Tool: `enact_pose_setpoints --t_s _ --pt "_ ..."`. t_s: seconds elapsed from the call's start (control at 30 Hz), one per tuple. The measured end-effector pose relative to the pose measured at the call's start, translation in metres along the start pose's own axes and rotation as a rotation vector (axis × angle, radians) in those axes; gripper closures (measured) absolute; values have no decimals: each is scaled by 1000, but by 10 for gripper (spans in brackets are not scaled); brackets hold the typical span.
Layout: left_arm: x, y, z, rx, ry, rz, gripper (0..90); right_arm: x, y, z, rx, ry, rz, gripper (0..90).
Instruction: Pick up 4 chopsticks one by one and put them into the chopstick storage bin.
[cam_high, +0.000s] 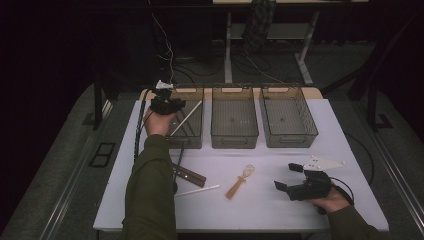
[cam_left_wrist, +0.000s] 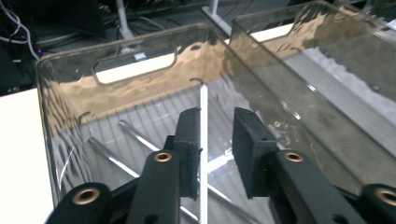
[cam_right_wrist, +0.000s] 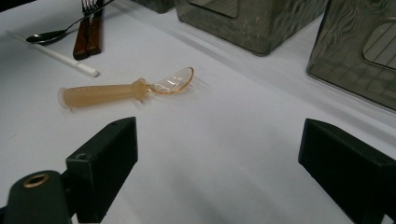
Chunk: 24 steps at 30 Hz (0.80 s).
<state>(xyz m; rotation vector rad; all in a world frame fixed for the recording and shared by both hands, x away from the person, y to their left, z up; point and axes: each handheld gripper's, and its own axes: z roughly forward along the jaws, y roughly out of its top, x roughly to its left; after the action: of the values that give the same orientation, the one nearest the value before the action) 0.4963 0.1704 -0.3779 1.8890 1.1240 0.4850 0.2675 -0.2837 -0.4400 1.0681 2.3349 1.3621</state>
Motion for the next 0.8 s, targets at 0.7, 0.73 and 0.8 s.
enact_pose_setpoints --t_s 0.7,0.73,0.8 --pt "-31 -4 -77 -26 -228 128 471 1 0 3 18 -16 -8 112" --pt "-32 -5 -80 -25 -235 130 462 0 0 3 20 -16 -7 112" --pt "-35 -8 -85 -22 -252 136 456 0 0 4 24 -18 -4 112"
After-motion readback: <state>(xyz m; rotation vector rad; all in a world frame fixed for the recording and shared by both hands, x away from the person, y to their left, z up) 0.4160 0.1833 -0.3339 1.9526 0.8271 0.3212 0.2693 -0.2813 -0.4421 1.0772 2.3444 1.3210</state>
